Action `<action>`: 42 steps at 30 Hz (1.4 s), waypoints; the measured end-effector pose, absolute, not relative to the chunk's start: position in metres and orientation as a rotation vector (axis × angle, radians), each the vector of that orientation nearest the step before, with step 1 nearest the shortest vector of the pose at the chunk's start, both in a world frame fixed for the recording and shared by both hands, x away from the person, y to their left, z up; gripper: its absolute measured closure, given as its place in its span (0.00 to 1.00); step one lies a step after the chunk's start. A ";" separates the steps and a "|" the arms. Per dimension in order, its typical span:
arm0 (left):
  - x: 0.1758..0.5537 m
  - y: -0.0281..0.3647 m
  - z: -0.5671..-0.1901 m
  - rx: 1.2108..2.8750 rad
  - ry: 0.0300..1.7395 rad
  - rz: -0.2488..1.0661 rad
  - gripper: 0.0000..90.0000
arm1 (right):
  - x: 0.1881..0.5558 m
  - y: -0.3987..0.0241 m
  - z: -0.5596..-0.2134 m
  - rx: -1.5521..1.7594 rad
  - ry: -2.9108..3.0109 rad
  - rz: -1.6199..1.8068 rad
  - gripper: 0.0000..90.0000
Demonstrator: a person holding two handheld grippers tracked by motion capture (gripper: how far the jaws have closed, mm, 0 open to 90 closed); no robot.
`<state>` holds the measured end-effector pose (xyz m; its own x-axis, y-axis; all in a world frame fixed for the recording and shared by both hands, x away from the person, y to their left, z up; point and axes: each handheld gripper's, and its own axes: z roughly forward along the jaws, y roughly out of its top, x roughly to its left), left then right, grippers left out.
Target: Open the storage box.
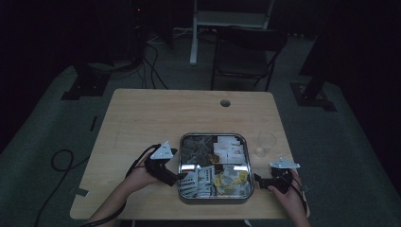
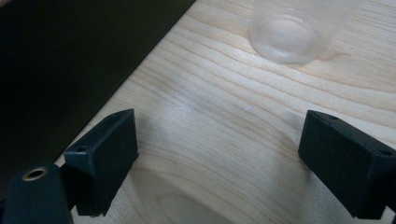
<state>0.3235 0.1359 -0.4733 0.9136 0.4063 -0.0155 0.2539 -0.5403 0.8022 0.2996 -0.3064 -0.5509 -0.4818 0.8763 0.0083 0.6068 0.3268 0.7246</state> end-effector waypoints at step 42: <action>0.345 0.065 -0.470 2.194 0.358 0.110 0.05 | 0.300 -0.306 -0.551 1.314 2.212 0.955 0.12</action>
